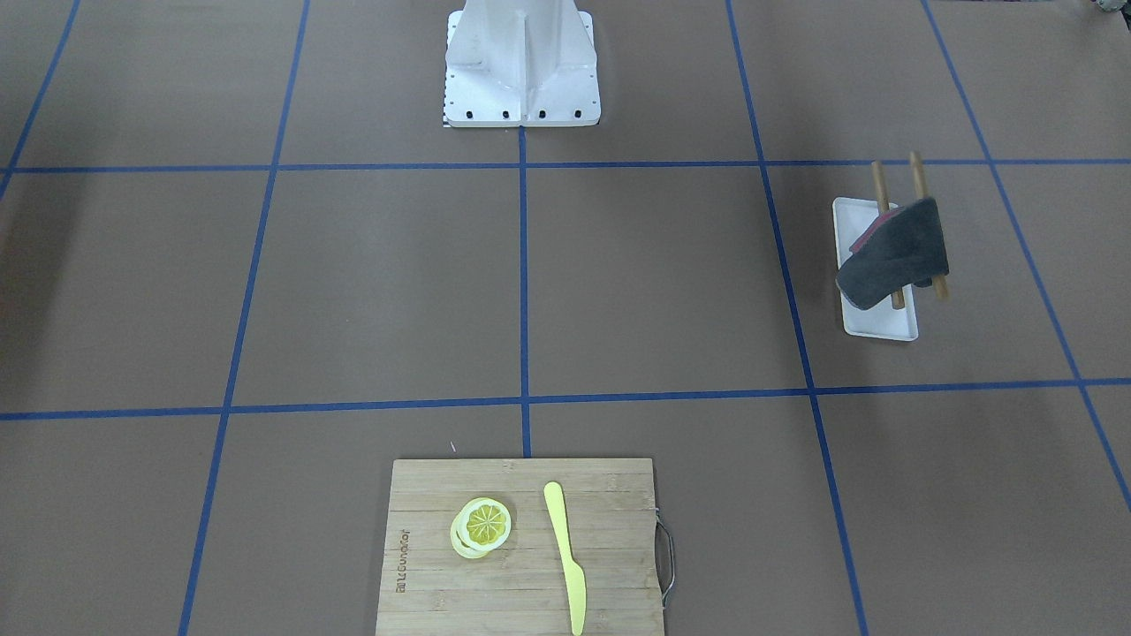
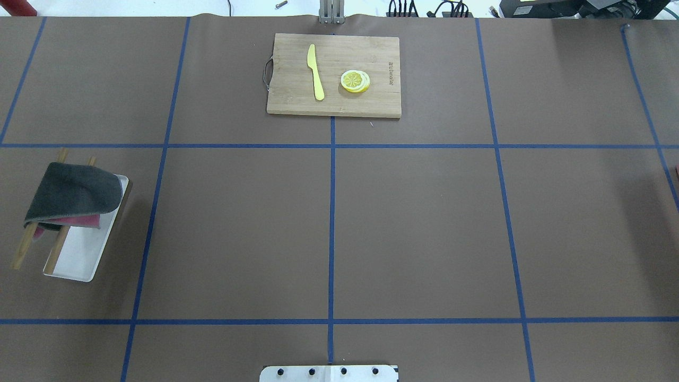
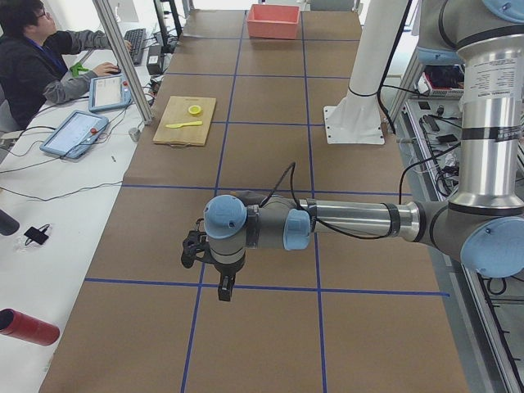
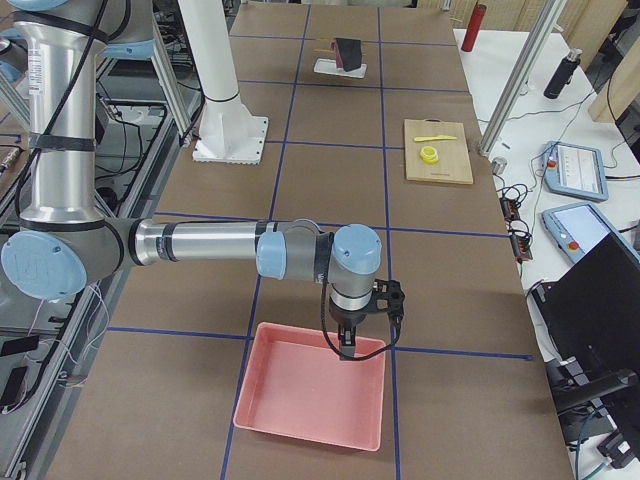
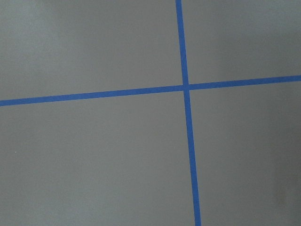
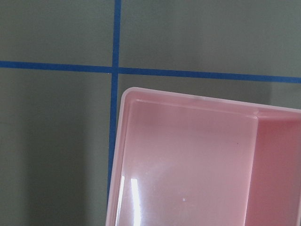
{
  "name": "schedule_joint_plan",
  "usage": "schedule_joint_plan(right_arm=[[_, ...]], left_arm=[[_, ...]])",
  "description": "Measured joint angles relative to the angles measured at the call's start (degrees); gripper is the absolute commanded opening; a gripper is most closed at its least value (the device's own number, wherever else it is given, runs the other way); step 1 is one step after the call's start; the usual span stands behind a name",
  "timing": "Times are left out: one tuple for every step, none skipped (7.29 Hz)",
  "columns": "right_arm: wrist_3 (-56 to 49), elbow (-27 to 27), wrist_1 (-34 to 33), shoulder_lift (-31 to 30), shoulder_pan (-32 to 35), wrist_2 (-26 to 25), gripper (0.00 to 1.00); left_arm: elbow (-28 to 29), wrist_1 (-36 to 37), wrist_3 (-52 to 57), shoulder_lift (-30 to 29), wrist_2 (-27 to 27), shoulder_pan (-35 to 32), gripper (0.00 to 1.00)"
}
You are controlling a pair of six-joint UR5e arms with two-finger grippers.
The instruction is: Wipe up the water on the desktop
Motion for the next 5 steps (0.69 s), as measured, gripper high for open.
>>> schedule_joint_plan(right_arm=[[0.0, 0.0, 0.0, 0.0, 0.0, -0.1, 1.00], [0.0, 0.0, 0.0, 0.0, 0.0, -0.1, 1.00], [-0.1, 0.4, 0.0, -0.1, 0.0, -0.1, 1.00], [-0.1, 1.1, 0.0, -0.1, 0.0, 0.0, 1.00], [-0.1, 1.5, 0.0, -0.1, 0.0, 0.0, 1.00]], left_arm=[[-0.1, 0.0, 0.0, 0.0, 0.0, 0.0, 0.99], [-0.2, -0.1, 0.0, 0.0, 0.0, 0.1, 0.99], [-0.4, -0.1, 0.1, 0.1, 0.0, 0.1, 0.99], [-1.0, -0.2, 0.1, 0.1, 0.1, 0.1, 0.99], [-1.8, -0.2, 0.1, 0.1, 0.1, 0.1, 0.99]])
